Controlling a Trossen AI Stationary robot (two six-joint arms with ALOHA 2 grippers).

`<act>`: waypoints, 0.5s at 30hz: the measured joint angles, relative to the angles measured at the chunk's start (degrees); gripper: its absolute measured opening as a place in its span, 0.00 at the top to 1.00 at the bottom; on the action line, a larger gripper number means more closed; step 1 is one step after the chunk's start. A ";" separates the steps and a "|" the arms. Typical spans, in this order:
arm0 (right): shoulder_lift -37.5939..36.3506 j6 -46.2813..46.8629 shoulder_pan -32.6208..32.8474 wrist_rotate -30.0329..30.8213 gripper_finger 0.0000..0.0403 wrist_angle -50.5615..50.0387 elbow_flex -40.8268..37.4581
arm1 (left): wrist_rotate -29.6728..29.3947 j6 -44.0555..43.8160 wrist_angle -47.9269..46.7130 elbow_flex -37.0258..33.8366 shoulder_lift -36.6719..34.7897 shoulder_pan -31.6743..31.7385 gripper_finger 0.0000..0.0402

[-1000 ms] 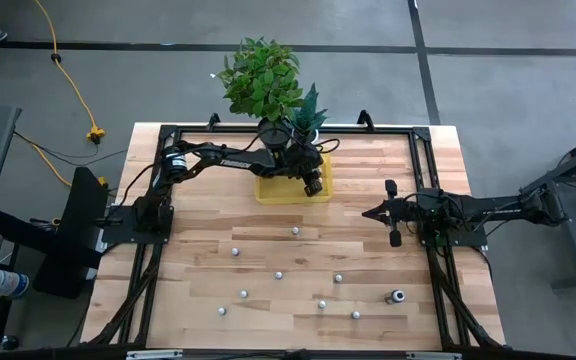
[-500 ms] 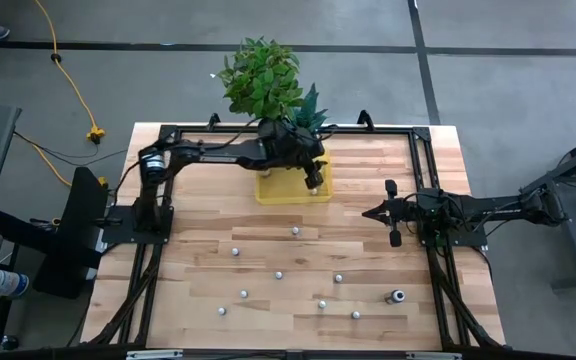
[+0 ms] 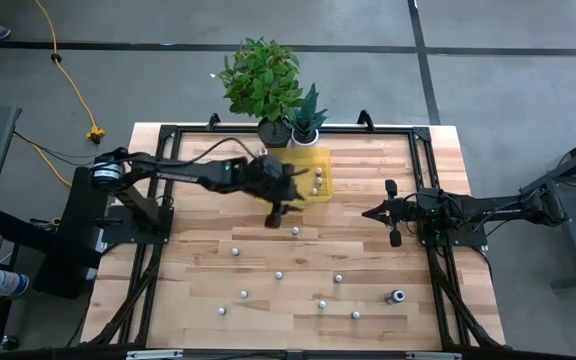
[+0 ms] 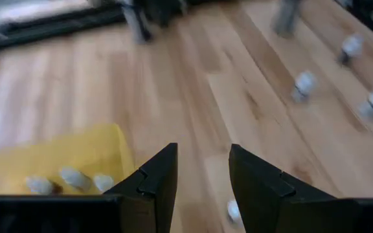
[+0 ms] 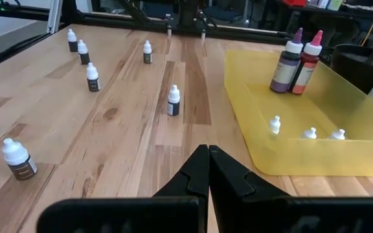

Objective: Pick & Place food coloring
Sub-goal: Put the small violet food coloring bottle into the yellow bin

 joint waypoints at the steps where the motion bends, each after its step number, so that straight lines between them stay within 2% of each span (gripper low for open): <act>1: 0.00 0.00 -0.02 0.00 1.00 0.00 0.00 | 0.05 0.45 0.70 -1.14 -0.15 -0.17 0.67; 6: 0.01 0.02 -0.02 0.01 1.00 0.00 0.00 | 0.14 0.63 1.37 -5.24 -0.22 -0.27 0.67; 15: 0.00 0.00 0.00 0.00 1.00 0.00 0.00 | 4.30 0.62 2.94 -6.30 4.36 -0.35 0.67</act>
